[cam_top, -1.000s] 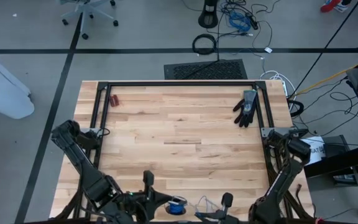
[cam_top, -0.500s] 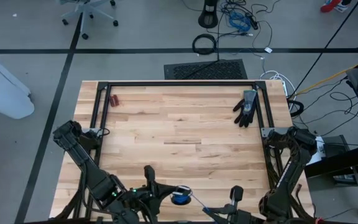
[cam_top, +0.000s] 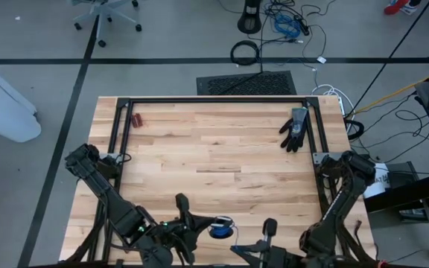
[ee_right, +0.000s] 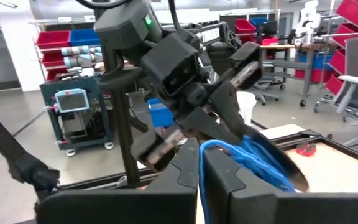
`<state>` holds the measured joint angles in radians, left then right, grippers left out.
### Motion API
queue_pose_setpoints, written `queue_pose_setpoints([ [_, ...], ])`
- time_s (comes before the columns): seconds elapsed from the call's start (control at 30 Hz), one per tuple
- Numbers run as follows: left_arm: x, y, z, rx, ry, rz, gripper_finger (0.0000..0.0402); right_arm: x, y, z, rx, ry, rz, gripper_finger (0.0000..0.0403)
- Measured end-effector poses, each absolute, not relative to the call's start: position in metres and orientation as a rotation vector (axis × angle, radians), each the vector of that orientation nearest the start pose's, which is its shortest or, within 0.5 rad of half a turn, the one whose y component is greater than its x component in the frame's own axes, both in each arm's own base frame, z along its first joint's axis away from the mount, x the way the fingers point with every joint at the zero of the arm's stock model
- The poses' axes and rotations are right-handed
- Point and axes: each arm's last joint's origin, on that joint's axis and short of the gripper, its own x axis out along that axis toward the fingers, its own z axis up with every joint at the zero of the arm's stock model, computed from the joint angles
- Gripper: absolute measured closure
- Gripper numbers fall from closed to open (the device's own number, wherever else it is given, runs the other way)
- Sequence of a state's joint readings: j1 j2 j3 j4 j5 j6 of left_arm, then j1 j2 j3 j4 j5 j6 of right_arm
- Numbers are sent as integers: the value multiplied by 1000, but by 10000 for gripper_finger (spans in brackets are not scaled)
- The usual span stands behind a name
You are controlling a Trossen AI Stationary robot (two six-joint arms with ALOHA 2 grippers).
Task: Coil cords
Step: Coil the blue wire onto a spool
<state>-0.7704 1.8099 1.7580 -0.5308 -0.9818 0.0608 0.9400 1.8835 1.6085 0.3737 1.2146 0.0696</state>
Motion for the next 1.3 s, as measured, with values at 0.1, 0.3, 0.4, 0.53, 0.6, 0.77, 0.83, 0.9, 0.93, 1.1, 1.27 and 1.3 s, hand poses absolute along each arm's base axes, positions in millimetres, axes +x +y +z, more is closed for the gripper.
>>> queue_pose_setpoints([
  [0.1, 306, -259, 361, 511, 374, 238, 395, 280, 329, 354, 166, -61, -267, 402],
  [0.3, 309, -258, 364, 478, 346, 255, 395, 290, 325, 349, 168, -58, -292, 402],
  [0.4, 309, -259, 365, 468, 338, 255, 395, 296, 326, 339, 155, -48, -300, 402],
  [0.53, 309, -259, 365, 467, 338, 255, 395, 303, 330, 326, 144, -36, -308, 402],
  [0.6, 309, -259, 365, 467, 337, 254, 395, 305, 332, 320, 136, -29, -313, 402],
  [0.77, 310, -259, 368, 445, 319, 261, 395, 308, 332, 316, 132, -25, -319, 403],
  [0.83, 311, -259, 369, 432, 309, 265, 395, 310, 330, 316, 142, -27, -324, 403],
  [0.9, 312, -259, 369, 426, 304, 266, 395, 311, 329, 316, 149, -29, -330, 403],
  [0.93, 312, -259, 370, 423, 302, 266, 395, 312, 328, 315, 151, -28, -332, 403],
  [1.1, 313, -260, 372, 394, 279, 262, 395, 316, 326, 312, 161, -24, -343, 403],
  [1.27, 313, -260, 373, 394, 278, 259, 395, 320, 325, 309, 156, -22, -347, 403],
  [1.3, 313, -260, 372, 398, 280, 259, 395, 320, 324, 309, 154, -21, -347, 403],
])
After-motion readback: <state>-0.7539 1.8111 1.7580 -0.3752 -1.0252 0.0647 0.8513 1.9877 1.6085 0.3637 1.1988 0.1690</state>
